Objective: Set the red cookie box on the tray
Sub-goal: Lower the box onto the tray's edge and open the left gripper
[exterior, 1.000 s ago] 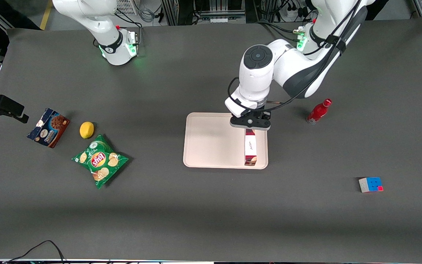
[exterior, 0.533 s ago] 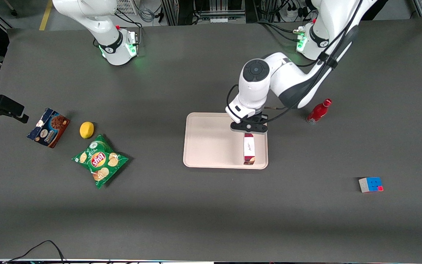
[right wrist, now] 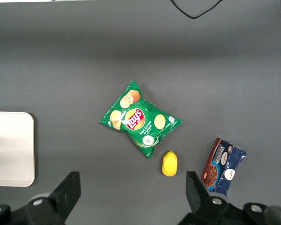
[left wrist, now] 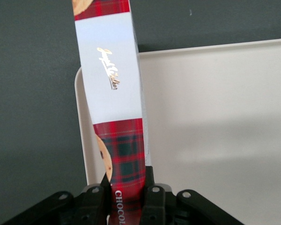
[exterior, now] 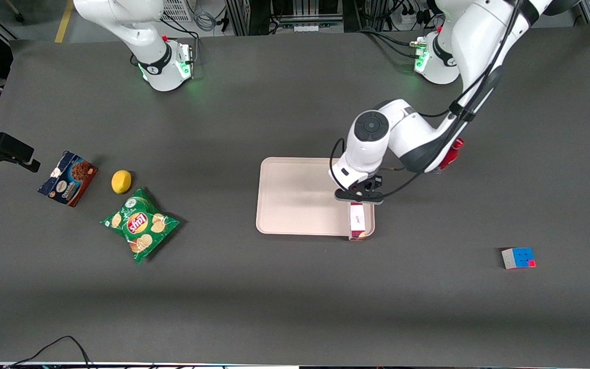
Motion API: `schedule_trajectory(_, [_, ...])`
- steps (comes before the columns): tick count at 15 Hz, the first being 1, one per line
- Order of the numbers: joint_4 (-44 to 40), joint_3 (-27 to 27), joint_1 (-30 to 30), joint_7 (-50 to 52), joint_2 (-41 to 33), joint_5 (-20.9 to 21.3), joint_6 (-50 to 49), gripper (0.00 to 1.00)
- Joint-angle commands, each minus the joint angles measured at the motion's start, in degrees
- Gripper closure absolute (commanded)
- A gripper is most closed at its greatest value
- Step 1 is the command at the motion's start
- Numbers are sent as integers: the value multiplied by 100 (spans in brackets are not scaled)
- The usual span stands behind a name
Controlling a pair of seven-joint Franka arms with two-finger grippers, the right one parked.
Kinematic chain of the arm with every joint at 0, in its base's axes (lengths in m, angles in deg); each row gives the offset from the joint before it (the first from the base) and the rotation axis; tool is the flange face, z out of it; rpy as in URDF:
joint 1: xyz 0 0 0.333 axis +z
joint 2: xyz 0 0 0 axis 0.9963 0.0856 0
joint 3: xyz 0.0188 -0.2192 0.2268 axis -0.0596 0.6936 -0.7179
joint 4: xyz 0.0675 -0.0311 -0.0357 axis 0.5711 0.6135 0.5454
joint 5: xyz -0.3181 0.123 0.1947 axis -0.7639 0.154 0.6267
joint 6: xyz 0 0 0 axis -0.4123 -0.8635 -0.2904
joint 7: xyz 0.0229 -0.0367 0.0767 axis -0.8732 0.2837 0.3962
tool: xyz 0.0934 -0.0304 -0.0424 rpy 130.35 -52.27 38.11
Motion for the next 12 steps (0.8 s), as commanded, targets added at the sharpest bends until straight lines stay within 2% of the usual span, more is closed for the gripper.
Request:
schedule_trajectory(1, [257,-89,4,149,-84,165,267,86])
schedule_trajectory(12, [502,69,4,184,-356,139,-76,84])
